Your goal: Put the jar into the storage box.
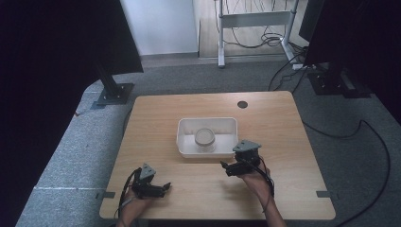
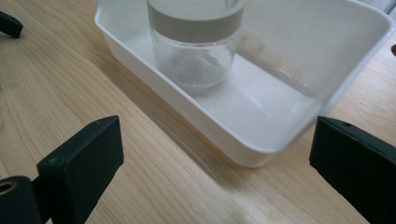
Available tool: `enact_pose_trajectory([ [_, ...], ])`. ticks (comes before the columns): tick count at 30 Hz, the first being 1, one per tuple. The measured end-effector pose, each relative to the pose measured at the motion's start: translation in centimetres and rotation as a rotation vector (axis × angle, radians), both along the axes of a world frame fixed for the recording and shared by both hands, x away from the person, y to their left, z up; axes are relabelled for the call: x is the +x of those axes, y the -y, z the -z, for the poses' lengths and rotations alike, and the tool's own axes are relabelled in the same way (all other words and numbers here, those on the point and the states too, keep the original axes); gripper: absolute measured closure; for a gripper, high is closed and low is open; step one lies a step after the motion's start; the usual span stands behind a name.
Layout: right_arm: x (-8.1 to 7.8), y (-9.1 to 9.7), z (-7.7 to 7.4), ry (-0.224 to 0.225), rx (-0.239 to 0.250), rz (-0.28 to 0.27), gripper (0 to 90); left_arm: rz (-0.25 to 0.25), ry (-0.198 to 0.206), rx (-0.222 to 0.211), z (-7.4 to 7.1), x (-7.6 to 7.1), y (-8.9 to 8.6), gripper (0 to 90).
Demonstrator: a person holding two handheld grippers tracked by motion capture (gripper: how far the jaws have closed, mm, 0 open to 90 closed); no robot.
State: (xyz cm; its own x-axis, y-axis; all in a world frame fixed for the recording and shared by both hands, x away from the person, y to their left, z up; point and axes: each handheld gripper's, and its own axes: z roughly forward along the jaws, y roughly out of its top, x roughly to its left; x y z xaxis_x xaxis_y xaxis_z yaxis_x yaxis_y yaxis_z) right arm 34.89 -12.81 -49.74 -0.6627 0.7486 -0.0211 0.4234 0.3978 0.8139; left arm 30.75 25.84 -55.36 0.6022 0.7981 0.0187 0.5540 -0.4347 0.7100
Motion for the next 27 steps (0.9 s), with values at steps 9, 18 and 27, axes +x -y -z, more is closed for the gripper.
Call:
enact_pose_trajectory([
  [9,-0.9,2.0,0.4,0.001,-0.011,0.037,2.9,-0.001,0.0,0.0,0.0,0.0,0.0,3.9],
  [18,-1.8,4.1,1.4,-0.005,-0.022,0.078,3.0,-0.004,0.0,0.0,0.0,0.0,0.0,3.8],
  [27,-2.8,6.4,2.5,-0.016,-0.011,0.128,3.0,-0.006,0.0,0.0,0.0,0.0,0.0,3.8],
])
